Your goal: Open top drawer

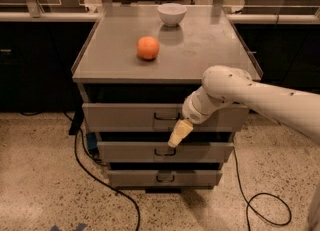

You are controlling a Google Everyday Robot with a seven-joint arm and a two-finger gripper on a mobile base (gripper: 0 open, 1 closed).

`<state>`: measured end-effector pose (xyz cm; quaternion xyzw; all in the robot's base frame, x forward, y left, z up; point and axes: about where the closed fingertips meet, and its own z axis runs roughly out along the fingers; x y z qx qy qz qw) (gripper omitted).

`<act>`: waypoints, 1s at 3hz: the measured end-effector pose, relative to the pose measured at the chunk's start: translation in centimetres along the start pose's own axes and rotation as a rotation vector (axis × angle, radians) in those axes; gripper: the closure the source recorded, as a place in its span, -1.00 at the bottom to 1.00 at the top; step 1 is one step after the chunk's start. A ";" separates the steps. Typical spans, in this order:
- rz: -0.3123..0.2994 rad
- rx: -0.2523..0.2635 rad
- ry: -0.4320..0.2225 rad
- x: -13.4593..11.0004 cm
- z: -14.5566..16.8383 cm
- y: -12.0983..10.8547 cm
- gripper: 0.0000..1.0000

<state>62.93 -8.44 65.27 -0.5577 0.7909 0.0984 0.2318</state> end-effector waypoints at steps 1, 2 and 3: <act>0.000 0.000 0.000 0.0 0.0 0.0 -1.00; 0.004 -0.014 0.006 0.4 -0.4 1.0 -1.00; 0.081 -0.042 -0.006 2.0 -3.6 5.6 -1.00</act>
Offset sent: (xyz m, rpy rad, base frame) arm -0.0808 -0.0108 0.0023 -0.0022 0.0908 0.0111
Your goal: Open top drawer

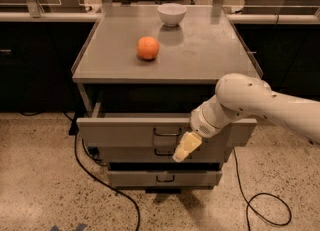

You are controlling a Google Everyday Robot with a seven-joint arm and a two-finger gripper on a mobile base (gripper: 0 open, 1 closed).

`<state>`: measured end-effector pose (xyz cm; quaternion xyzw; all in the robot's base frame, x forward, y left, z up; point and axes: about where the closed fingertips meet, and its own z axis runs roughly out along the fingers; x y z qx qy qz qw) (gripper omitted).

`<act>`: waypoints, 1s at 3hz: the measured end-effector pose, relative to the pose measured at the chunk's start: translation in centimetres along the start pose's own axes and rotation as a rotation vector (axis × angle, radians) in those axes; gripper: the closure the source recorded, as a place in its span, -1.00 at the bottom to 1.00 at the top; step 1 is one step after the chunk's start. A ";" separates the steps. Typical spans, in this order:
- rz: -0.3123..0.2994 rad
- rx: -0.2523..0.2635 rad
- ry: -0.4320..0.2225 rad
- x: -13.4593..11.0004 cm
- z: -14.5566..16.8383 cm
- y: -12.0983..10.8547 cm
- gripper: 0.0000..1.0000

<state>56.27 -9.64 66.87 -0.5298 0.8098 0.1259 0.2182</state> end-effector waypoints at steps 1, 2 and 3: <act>0.000 0.000 0.000 0.0 0.0 0.0 -1.00; -0.010 -0.016 0.009 0.7 0.5 1.3 -1.00; 0.002 -0.033 0.044 2.5 -2.8 5.3 -1.00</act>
Offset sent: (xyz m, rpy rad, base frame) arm -0.0283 0.0026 -0.0173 -0.0117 0.0235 0.0330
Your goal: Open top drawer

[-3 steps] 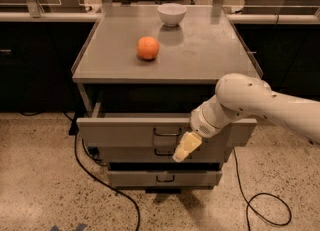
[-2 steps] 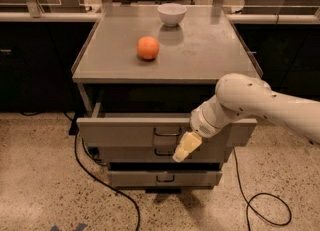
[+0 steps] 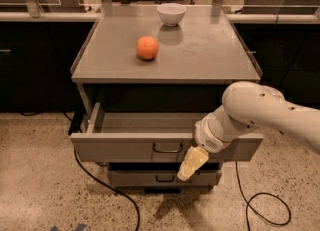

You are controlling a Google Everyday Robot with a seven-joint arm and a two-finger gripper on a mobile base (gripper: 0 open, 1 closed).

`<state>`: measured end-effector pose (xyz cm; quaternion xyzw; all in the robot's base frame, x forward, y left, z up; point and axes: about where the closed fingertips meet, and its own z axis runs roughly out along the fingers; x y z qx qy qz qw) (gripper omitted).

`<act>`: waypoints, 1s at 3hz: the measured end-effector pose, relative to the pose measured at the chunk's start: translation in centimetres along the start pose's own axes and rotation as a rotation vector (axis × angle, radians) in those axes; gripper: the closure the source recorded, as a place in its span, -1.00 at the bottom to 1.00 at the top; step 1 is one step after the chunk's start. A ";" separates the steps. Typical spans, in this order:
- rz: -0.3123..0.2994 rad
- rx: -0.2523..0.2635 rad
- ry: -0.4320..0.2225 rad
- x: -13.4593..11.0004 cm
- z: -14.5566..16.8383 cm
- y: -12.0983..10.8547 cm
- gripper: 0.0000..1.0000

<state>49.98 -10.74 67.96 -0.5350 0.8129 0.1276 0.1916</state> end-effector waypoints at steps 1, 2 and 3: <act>0.000 0.000 0.000 0.0 0.0 0.0 -1.00; 0.003 -0.013 0.008 0.3 0.5 0.1 -1.00; 0.019 -0.072 0.034 1.5 1.7 1.7 -1.00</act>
Offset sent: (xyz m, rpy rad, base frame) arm -0.0008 -0.0007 -0.0149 -0.0055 0.0382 0.0041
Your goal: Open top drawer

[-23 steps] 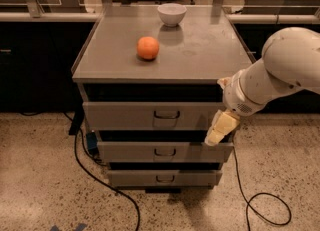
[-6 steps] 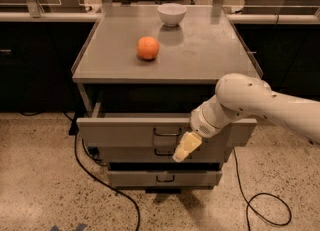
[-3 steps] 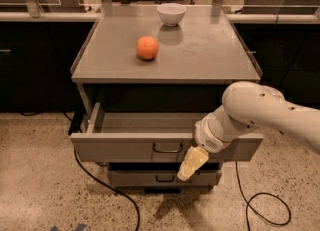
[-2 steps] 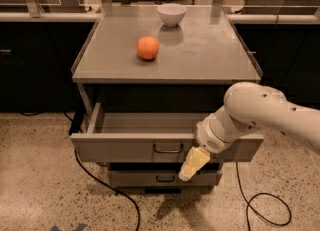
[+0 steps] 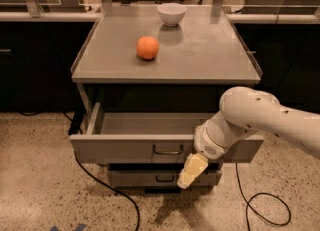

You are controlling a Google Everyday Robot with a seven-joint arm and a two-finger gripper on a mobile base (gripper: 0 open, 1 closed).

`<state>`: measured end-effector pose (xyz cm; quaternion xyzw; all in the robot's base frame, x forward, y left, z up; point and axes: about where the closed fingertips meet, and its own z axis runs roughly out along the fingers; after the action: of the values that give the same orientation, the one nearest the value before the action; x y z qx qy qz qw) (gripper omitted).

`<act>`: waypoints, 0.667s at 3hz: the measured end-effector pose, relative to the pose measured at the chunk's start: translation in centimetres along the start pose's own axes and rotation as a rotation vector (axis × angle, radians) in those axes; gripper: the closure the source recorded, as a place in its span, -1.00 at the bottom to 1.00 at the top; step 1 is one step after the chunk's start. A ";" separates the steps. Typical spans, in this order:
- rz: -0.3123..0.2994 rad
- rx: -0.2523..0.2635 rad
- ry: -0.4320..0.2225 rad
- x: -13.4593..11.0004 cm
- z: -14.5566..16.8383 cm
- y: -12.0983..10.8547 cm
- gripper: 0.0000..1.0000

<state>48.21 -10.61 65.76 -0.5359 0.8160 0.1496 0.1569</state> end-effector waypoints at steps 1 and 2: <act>0.020 -0.021 0.012 0.5 -1.3 1.3 -1.00; 0.024 -0.026 0.007 0.5 -1.2 1.7 -1.00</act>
Offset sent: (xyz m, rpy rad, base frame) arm -0.1325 -0.0331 0.0527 -0.0112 0.2383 -0.0771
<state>46.30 -10.91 66.78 -0.5286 0.8209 0.1602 0.1451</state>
